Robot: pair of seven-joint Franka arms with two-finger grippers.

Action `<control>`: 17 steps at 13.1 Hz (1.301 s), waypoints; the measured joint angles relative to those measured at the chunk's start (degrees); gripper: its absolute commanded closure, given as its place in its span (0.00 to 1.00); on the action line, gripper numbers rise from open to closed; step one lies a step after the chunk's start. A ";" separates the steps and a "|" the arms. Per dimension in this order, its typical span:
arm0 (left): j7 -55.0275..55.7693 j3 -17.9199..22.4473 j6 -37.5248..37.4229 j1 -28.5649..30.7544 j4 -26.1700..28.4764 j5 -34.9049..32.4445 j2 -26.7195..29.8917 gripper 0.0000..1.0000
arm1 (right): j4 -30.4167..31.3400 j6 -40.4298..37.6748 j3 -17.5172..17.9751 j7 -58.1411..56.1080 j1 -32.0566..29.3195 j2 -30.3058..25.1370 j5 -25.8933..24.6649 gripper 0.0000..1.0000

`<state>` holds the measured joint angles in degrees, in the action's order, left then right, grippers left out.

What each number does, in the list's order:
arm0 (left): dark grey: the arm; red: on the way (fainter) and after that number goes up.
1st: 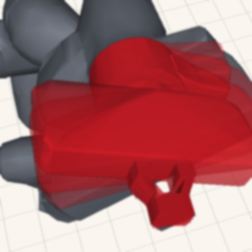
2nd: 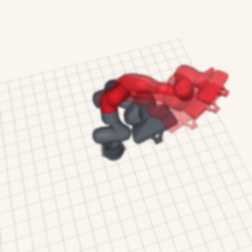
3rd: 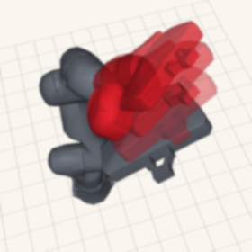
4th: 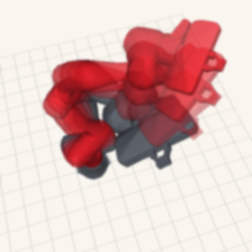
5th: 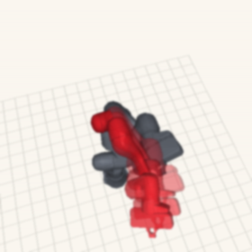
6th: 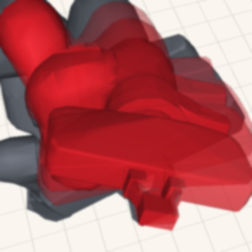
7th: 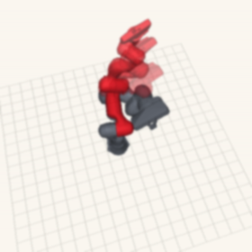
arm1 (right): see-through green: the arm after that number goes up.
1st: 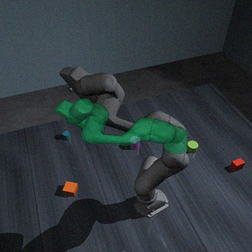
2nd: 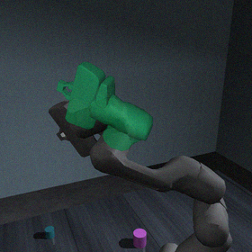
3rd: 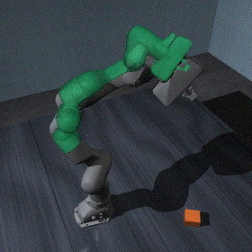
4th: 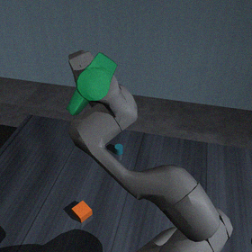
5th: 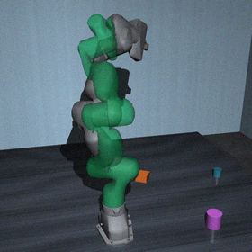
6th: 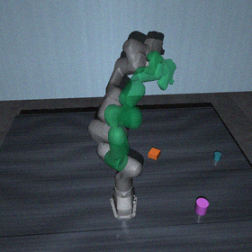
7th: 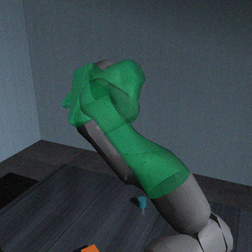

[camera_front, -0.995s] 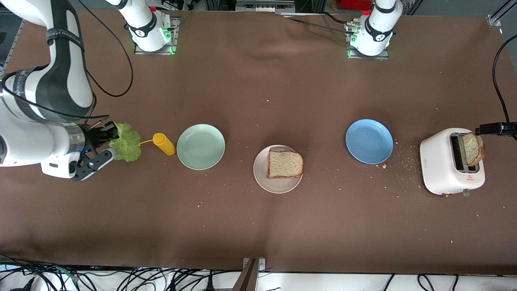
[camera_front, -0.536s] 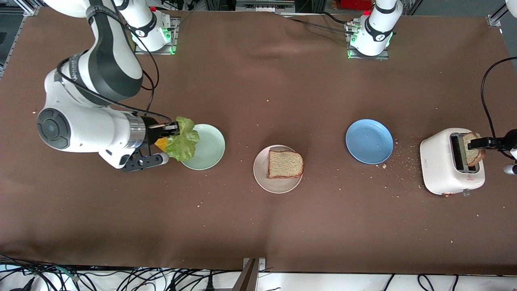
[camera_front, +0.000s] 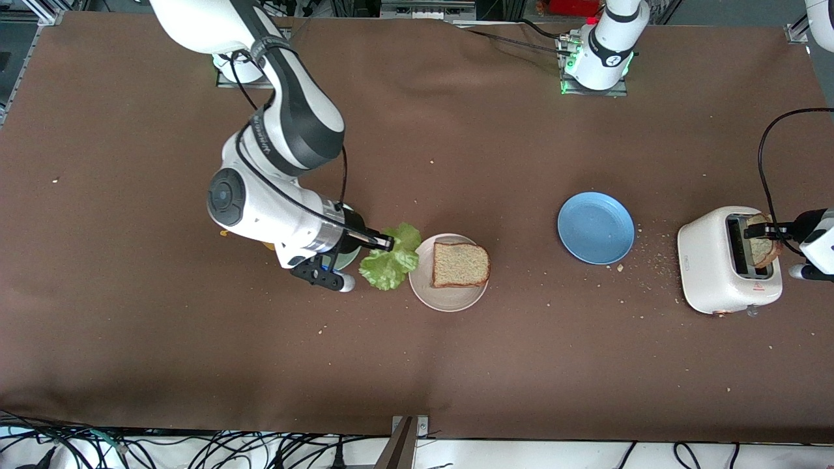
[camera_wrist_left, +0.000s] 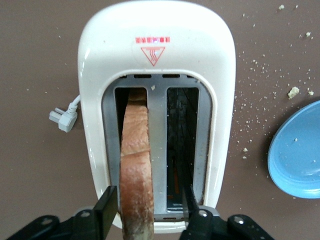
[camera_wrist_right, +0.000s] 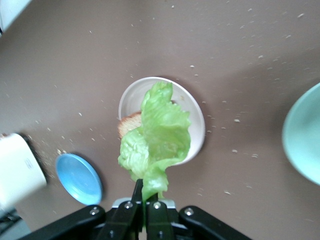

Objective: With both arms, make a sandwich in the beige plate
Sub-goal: 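Carry the lettuce onto the bread and release it, then lift the second bread slice from the toaster with the left gripper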

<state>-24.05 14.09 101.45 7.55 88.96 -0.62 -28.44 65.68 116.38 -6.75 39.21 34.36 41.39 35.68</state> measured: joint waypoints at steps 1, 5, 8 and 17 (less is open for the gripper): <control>-0.23 -0.10 -0.56 -0.03 0.00 -2.13 -0.02 1.00 | -0.02 4.39 0.07 3.43 1.56 1.36 0.30 1.00; -0.37 -0.60 -2.86 -0.40 -1.62 -3.76 0.11 1.00 | -0.02 16.76 1.84 15.77 5.47 4.41 2.86 1.00; -0.37 -0.82 -12.97 -0.88 -9.37 -3.76 0.44 1.00 | 0.05 25.21 3.76 22.72 7.05 7.27 3.65 1.00; 11.58 -1.68 -36.00 -11.17 -25.54 9.48 1.81 1.00 | 3.59 36.32 3.84 25.14 10.73 14.31 0.86 0.00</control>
<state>-12.47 12.42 65.46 -3.62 63.42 8.86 -26.63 69.26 152.71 -2.91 64.35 45.08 55.70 36.54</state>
